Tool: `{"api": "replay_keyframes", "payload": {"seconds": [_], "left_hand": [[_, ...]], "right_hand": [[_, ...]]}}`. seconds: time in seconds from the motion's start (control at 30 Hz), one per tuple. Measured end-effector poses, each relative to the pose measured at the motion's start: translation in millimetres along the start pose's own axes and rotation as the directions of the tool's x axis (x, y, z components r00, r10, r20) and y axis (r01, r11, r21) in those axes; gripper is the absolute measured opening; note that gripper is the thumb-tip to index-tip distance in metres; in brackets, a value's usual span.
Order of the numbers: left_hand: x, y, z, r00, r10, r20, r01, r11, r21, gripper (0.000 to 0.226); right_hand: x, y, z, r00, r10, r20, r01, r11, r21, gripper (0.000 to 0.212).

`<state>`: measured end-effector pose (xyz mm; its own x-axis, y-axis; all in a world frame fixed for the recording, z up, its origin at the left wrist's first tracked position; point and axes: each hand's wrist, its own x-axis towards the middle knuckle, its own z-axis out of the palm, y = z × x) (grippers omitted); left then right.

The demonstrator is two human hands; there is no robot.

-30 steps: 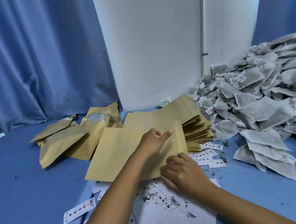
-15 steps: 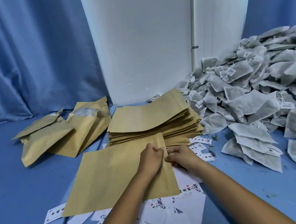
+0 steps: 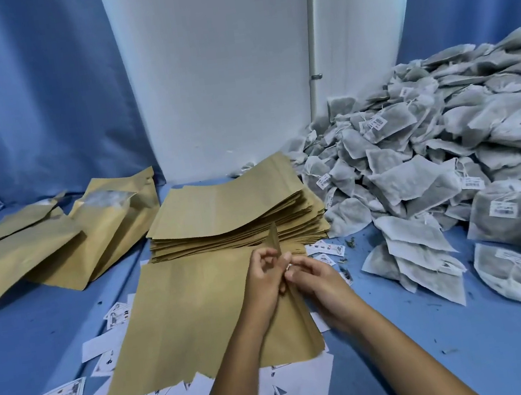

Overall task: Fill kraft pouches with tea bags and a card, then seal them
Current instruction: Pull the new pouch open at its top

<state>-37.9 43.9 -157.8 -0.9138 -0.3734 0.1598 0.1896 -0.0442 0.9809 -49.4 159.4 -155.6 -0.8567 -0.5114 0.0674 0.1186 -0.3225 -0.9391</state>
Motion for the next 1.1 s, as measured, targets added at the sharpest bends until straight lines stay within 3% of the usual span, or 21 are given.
{"api": "replay_keyframes", "payload": {"seconds": [0.17,0.6,0.73,0.93,1.0,1.1], "left_hand": [[0,-2,-3,0.999,-0.009,0.043,0.011,0.999,-0.03,0.016],[2,-9,-4,0.999,-0.035,0.039,0.035,0.999,-0.004,0.005],[4,-12,-2,1.0,-0.014,-0.003,0.014,0.999,0.052,0.017],[-3,-9,4,0.988,0.111,0.108,-0.135,0.958,0.252,0.045],[-8,-5,5,0.959,0.248,0.137,-0.281,0.895,0.347,0.041],[-11,-1,5,0.876,0.435,0.205,-0.476,0.718,0.509,0.024]], "right_hand": [[4,0,-4,1.0,0.018,0.014,-0.018,0.999,0.029,0.034],[6,0,-10,0.998,0.055,-0.015,-0.055,0.997,0.045,0.029],[4,-1,-10,0.99,0.054,-0.132,-0.068,0.991,-0.111,0.027],[-1,-1,-9,0.972,0.009,-0.234,-0.132,0.846,-0.517,0.02],[-1,-1,-11,0.954,-0.006,-0.3,-0.147,0.862,-0.486,0.023],[-2,-5,-14,0.932,0.048,-0.359,-0.138,0.963,-0.23,0.014]]}}
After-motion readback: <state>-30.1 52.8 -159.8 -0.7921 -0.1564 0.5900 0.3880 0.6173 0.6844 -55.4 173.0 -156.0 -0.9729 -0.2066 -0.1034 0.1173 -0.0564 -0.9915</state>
